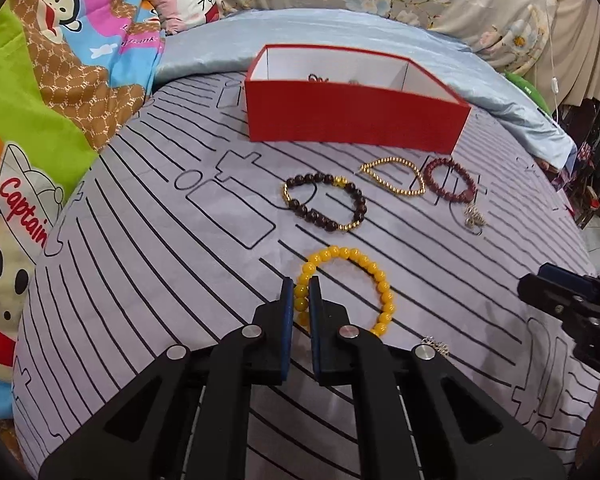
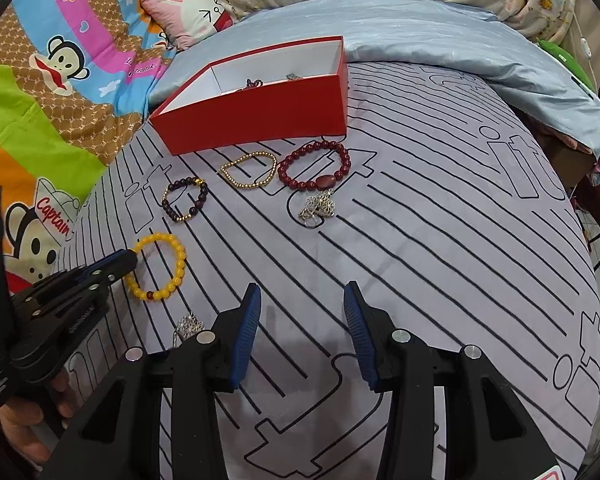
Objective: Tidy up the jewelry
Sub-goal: 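Grasp the small orange bead bracelet with the left tool while the right approaches the dark red bracelet, then close the right tool on the dark red bead bracelet while the left holds the orange bracelet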
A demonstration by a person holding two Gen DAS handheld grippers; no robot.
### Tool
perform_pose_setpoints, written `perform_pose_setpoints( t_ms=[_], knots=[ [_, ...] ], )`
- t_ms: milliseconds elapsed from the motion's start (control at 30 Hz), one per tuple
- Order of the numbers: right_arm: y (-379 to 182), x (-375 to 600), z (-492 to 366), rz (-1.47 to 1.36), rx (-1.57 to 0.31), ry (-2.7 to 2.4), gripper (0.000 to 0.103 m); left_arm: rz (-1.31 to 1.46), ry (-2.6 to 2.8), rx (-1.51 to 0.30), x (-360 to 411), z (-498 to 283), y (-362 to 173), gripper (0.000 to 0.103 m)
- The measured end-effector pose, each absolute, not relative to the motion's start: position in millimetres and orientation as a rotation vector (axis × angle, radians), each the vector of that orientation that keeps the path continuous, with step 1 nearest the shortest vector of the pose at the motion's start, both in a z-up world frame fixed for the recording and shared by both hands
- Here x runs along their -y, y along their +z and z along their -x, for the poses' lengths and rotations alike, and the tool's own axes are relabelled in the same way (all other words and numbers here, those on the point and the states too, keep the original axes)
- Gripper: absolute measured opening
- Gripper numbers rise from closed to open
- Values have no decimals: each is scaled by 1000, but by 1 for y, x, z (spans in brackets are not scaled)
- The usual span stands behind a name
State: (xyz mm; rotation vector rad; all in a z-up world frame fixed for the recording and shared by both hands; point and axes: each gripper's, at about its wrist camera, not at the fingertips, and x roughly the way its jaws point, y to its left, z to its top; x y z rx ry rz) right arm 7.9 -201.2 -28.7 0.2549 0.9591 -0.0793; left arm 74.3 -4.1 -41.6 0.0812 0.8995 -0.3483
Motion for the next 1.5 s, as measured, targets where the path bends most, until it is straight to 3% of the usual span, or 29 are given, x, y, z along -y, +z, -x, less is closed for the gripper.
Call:
perform_pose_setpoints(
  t_ms=[300,467,933,1200,1500],
  knots=[
    [-18,226,-55,-252,-900,-120,38,-45,-332,-909,-3,-80,-36,7],
    [-22,240,-88,-259,-905,-140,25,-39,-319,-941,-7,-82,-46,7],
    [-52,244,-130,-199,-960,-166,8,-33,-312,-974,-9,-90,-59,7],
    [-48,243,-126,-211,-945,-156,7,-30,-321,-971,-6,-90,-56,7],
    [-8,244,-99,-270,-857,-125,7,-3,-359,-928,-5,-87,-30,7]
  ],
)
